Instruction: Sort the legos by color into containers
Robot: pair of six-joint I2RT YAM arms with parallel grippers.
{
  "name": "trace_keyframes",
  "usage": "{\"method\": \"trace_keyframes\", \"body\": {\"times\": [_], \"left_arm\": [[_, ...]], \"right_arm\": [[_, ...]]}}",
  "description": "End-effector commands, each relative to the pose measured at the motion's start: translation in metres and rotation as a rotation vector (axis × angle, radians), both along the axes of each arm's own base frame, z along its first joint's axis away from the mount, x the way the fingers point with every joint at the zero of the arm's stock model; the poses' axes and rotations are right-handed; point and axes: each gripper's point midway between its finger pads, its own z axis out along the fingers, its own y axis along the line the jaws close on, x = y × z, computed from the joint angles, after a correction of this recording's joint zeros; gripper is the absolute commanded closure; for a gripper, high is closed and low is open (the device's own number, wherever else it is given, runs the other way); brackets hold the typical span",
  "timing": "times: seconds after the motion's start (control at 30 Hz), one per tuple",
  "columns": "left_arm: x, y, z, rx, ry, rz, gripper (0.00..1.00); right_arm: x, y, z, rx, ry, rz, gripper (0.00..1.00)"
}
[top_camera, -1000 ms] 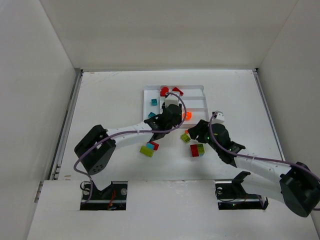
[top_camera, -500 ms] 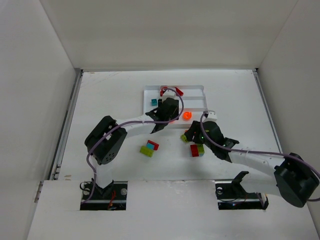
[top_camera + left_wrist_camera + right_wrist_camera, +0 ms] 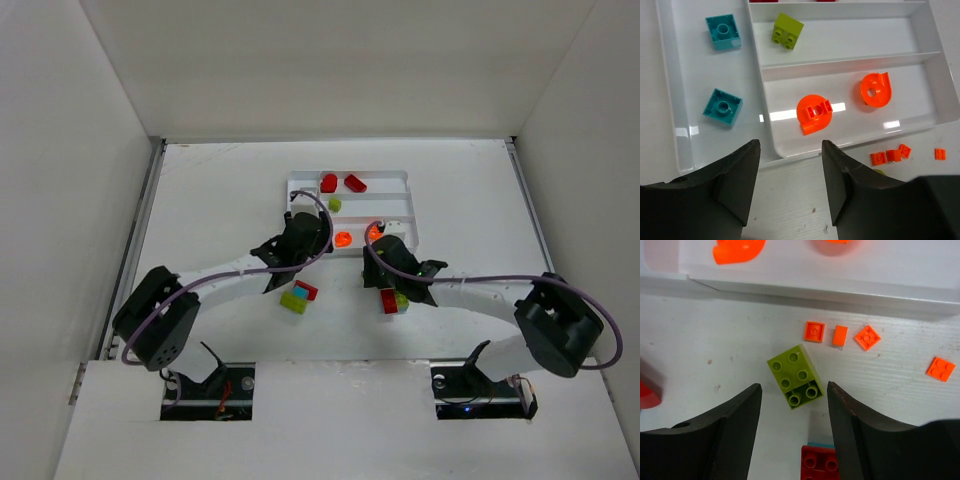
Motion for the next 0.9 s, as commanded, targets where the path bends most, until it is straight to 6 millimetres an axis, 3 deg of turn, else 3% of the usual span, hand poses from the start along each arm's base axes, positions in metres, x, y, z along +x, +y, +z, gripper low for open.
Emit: {"method": "trace_keyframes", "body": {"times": [0.0, 0.2, 0.37, 0.43, 0.53, 0.87], "left_arm": [[0.001, 0.012, 0.032, -0.109, -0.073, 0.028, 0.50], [-0.008, 0.038, 0.040, -0.154, -0.099, 0.059, 0.50], [-0.007, 0.042, 0.038, -0.177, -0.092, 0.057, 0.50], [-0.008, 0.044, 0.038, -0.181, -0.093, 0.059, 0.50], [-0.008, 0.047, 0.038, -0.192, -0.093, 0.068, 0.50], [-0.007, 0.061, 0.041, -0.204, -0.105, 0.098, 0.50]], "right_arm": [[0.005, 0.002, 0.003, -0.075, -0.011, 0.010, 0.41], [0.007, 0.015, -0.001, -0.097, 0.011, 0.027, 0.51], [0.007, 0.020, -0.002, -0.128, 0.020, 0.025, 0.64], [0.008, 0.019, -0.004, -0.141, 0.024, 0.025, 0.62], [0.009, 0.020, -0.002, -0.148, 0.026, 0.029, 0.48], [0.013, 0.023, -0.006, -0.226, 0.054, 0.075, 0.49]]}}
